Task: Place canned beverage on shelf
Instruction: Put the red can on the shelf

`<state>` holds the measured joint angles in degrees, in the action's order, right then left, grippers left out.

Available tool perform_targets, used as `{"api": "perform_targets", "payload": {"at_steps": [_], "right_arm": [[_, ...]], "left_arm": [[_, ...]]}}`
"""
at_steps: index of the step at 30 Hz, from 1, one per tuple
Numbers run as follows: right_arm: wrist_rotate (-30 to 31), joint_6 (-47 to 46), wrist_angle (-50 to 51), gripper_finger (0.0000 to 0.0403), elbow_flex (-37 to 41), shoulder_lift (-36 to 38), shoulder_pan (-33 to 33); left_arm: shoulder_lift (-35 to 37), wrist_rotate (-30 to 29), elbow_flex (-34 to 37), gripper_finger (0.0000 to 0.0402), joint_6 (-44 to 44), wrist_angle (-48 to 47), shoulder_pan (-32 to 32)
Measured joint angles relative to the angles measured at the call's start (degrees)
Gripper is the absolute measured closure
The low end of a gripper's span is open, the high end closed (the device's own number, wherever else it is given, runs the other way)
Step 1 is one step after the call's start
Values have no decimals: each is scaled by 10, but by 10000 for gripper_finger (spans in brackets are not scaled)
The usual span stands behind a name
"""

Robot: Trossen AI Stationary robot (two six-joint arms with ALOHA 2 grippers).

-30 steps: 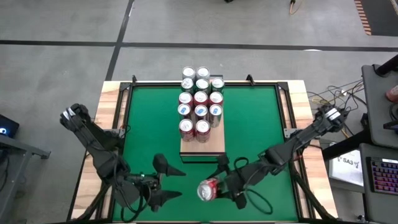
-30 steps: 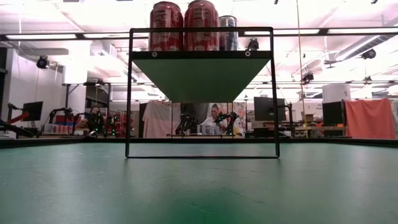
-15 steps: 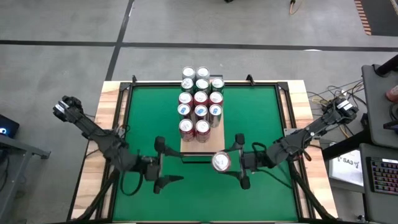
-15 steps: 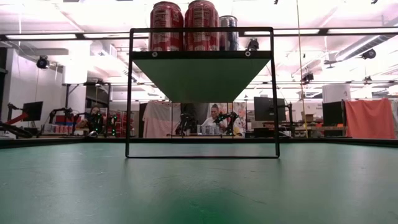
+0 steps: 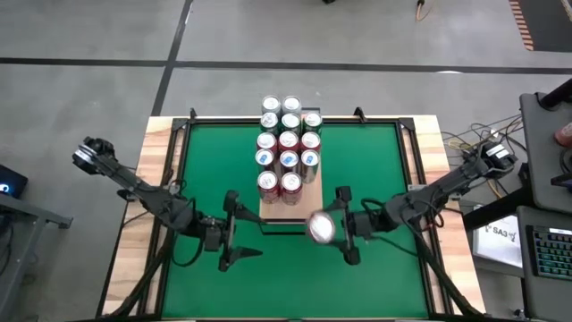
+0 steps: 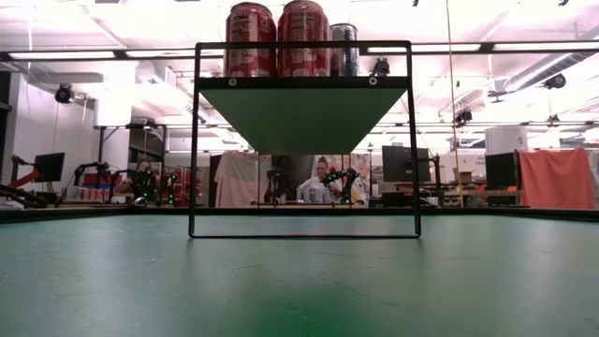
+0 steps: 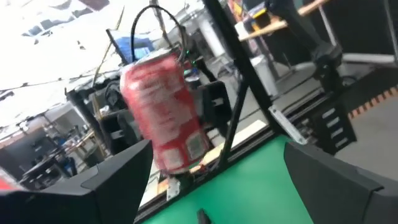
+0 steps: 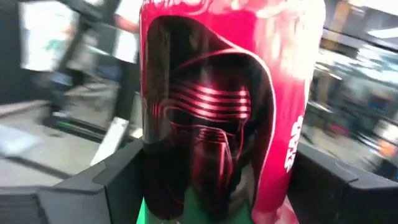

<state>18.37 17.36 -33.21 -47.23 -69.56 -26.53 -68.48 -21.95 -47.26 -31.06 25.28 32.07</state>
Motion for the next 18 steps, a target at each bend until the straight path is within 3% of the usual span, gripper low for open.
{"api": "perform_targets", "payload": {"at_steps": [8, 18], "right_arm": [[57, -67, -9, 111, 60, 1, 42], [122, -96, -179, 111, 177, 1, 77]], "left_arm": [[52, -52, 20, 56, 0, -36, -3], [130, -106, 56, 56, 0, -36, -3]]}}
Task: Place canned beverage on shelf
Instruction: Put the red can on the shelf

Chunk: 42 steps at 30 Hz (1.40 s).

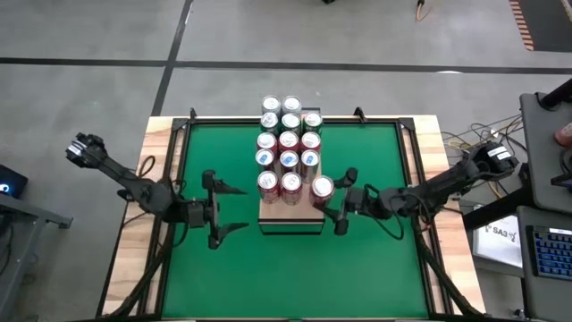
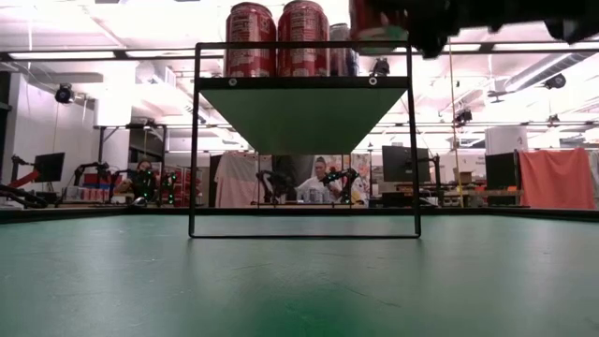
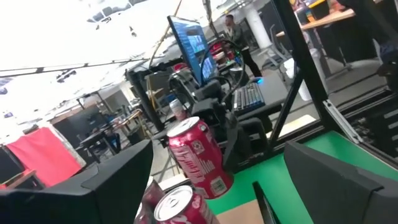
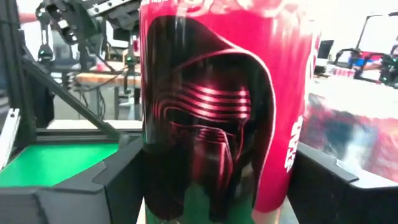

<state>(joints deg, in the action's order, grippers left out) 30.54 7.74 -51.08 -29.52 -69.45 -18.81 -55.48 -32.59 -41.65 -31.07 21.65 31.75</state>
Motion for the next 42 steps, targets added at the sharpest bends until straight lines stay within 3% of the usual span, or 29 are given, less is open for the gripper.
{"api": "perform_targets", "payload": {"at_steps": [9, 25, 42], "right_arm": [[-5, -13, -58, 111, 51, -1, 3], [29, -13, -95, 111, 12, -104, 5], [30, -34, -78, 111, 6, -107, 5]], "left_arm": [[28, 0, 12, 56, -9, 0, -10], [29, -29, 12, 56, -14, 2, -19], [29, -30, 12, 56, -15, 2, -19]]}}
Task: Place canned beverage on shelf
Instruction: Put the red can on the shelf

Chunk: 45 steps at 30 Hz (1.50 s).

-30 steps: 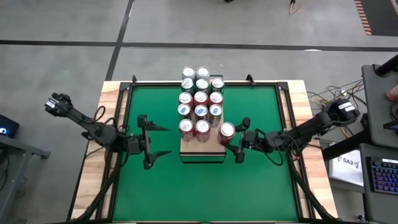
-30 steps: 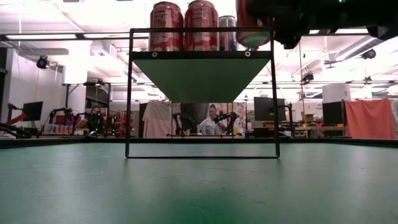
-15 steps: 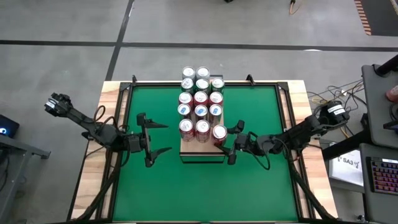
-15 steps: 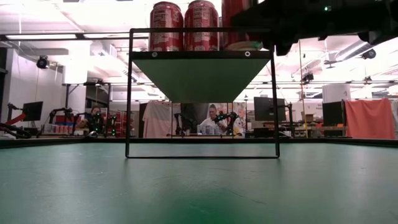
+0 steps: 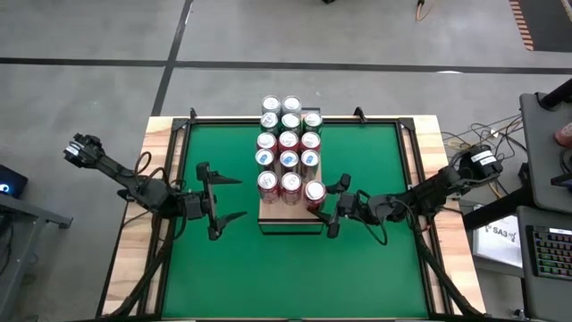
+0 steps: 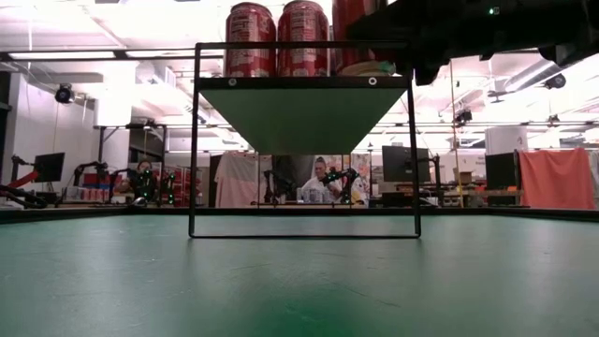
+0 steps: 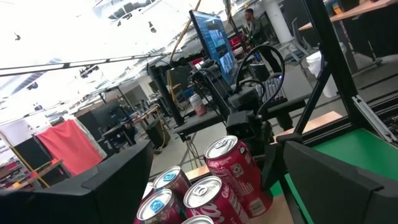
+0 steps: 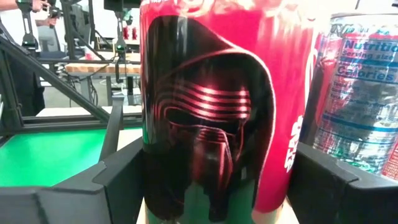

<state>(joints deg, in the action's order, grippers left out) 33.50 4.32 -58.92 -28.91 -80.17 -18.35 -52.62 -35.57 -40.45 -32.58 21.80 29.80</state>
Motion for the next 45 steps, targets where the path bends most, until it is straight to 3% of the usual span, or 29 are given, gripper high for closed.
{"api": "perform_targets", "payload": {"at_steps": [16, 45], "right_arm": [[-23, -47, 223, 111, 1, 126, -1], [-24, -67, 206, 96, 2, 105, -1]], "left_arm": [[0, 0, 0, 56, 0, -3, 0], [0, -14, 0, 56, -15, 0, 0]]}}
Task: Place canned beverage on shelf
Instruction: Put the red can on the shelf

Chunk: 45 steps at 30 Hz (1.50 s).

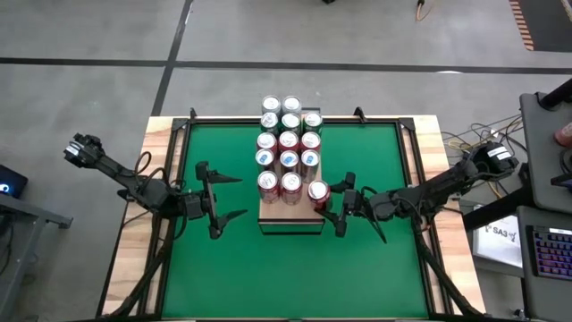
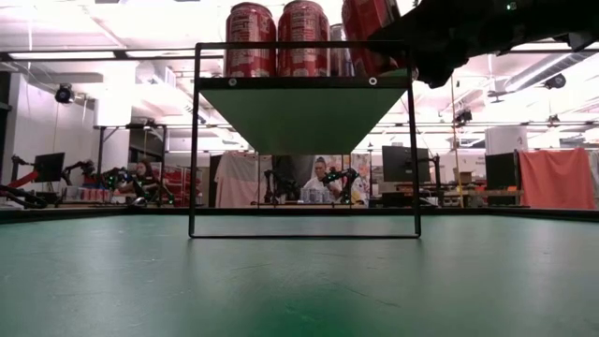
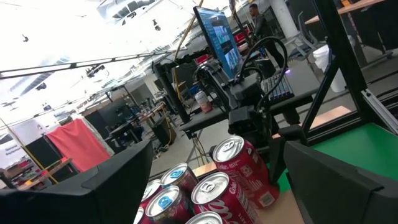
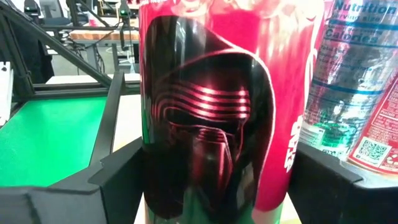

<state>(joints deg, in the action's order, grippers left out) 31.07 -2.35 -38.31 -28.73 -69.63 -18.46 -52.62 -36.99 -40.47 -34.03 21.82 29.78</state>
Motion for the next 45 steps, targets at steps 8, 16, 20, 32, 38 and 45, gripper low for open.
{"api": "perform_targets", "payload": {"at_steps": [8, 16, 20, 32, 38, 45], "right_arm": [[0, 26, -11, 93, -11, -8, 0], [-1, 37, -20, 90, -32, -44, 1], [0, 26, -14, 89, -32, -44, 1], [1, 10, -10, 76, -32, -44, 1], [3, 10, -10, 50, -32, -44, 1], [4, 17, -8, 45, -36, -45, 1]], "left_arm": [[0, 0, 0, 56, 0, 0, 0], [0, 0, 0, 56, 0, 0, 0], [0, 0, 0, 56, -2, 0, 0], [0, 0, 0, 56, -2, 0, 0], [0, 0, 0, 56, -2, 0, 0], [0, 0, 0, 56, -2, 2, 0]]}}
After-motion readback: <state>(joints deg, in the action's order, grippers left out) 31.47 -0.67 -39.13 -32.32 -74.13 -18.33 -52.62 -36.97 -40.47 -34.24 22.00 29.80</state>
